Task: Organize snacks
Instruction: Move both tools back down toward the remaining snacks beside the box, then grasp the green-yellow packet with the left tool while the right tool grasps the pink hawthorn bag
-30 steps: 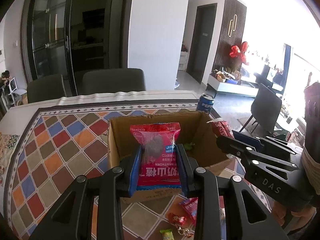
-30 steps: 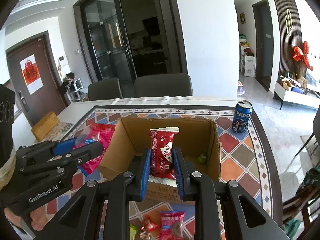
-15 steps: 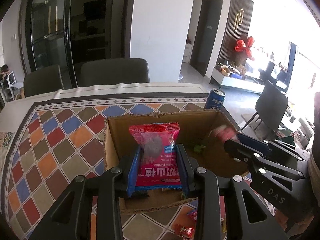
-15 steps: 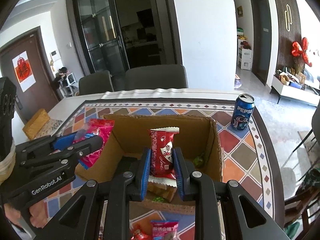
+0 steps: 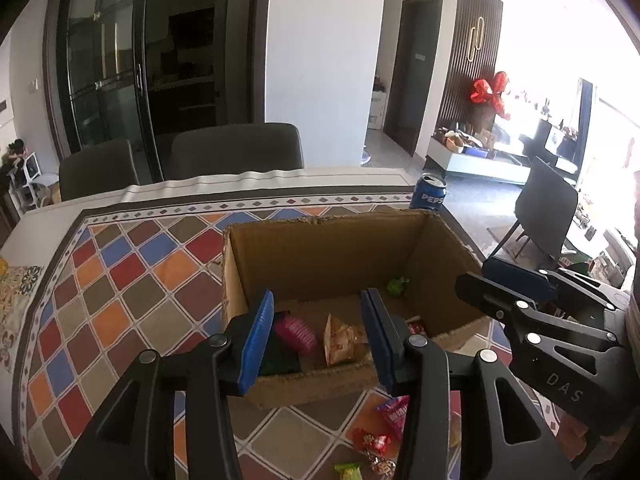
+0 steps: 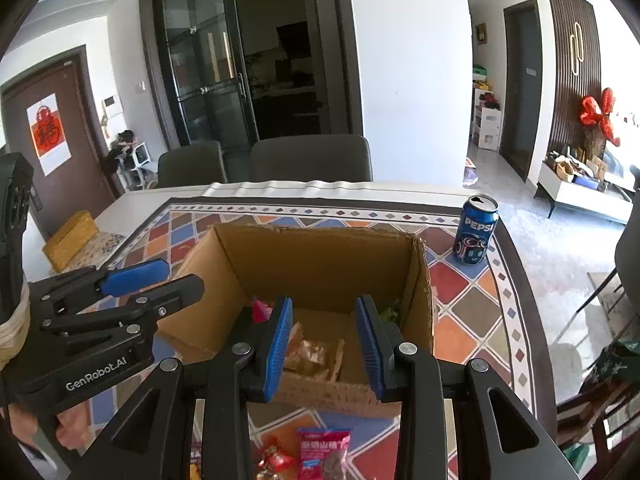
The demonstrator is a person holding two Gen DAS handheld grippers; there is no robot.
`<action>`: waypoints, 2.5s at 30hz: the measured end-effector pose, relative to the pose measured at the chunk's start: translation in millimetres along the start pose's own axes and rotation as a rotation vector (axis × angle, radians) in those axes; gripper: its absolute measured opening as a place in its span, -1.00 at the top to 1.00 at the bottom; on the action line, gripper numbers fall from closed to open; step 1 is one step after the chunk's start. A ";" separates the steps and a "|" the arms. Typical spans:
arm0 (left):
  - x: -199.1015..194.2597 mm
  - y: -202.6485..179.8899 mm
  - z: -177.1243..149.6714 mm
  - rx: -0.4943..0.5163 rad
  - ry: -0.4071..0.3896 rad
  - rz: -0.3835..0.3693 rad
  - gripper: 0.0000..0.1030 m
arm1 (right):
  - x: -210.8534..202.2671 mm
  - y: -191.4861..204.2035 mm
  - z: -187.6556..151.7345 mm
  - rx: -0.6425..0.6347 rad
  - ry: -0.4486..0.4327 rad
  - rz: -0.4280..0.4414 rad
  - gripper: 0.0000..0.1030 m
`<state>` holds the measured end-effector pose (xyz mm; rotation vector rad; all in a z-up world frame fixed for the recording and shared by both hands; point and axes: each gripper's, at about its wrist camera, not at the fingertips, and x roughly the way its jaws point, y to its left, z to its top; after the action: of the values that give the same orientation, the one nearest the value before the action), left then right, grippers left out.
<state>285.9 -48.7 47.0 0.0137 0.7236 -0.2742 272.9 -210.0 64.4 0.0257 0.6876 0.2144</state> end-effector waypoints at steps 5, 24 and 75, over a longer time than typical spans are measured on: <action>-18.0 -4.0 -9.7 0.003 -0.015 -0.009 0.12 | -14.5 7.4 -8.7 -0.004 -0.008 0.022 0.33; -42.2 -15.0 -56.2 0.014 0.025 -0.017 0.11 | -41.2 12.9 -51.6 -0.020 0.031 0.030 0.33; 62.9 -16.5 -175.7 -0.039 0.451 -0.047 0.12 | 51.7 13.4 -147.0 -0.081 0.403 0.028 0.14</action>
<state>212.2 -61.1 -124.8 0.0221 1.1789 -0.3055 216.3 -193.2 -80.4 -0.0875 1.0798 0.2777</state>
